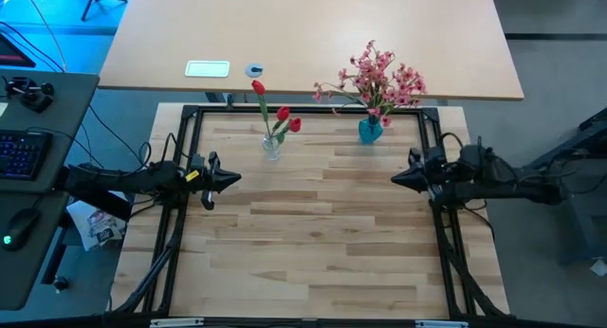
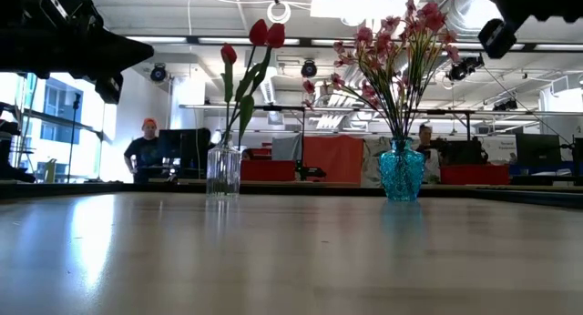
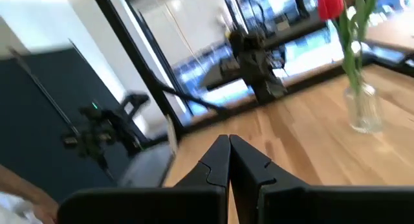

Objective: Sort flowers into vase by color
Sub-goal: Return to Home Position

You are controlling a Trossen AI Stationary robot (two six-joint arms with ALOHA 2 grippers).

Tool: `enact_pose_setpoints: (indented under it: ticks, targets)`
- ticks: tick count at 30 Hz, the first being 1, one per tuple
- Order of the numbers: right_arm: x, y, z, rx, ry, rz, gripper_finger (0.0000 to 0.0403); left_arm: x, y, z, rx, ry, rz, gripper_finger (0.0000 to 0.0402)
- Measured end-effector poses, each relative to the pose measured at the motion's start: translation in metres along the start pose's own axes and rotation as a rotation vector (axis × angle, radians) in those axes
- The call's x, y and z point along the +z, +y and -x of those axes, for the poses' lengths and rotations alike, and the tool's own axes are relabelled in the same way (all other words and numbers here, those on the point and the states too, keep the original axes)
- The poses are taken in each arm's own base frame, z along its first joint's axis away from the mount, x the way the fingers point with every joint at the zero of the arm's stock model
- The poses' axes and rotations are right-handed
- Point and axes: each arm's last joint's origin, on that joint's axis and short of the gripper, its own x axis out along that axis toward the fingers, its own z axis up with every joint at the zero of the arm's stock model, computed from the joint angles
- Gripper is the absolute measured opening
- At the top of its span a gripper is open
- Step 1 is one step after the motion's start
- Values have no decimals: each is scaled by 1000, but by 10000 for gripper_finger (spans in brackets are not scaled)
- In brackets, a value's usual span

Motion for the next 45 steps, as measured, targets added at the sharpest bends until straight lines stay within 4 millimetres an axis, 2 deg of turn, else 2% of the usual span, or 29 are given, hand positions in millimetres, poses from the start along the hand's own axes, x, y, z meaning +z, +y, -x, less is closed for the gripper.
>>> enact_pose_setpoints:
  ticks: [5,12,19,31,45]
  targets:
    - [-30,-14,-5,63,-108,26,0,0,0,0,0,0,0,0]
    - [-58,-31,-10,10,-100,65,0,0,0,0,0,0,0,0]
    - [-69,-41,-12,-42,-109,156,0,0,0,0,0,0,0,0]
    - [-80,-49,-13,-82,-121,149,0,0,0,0,0,-1,0,0]
    - [-96,-57,-13,-164,44,159,0,0,0,0,0,-1,0,0]
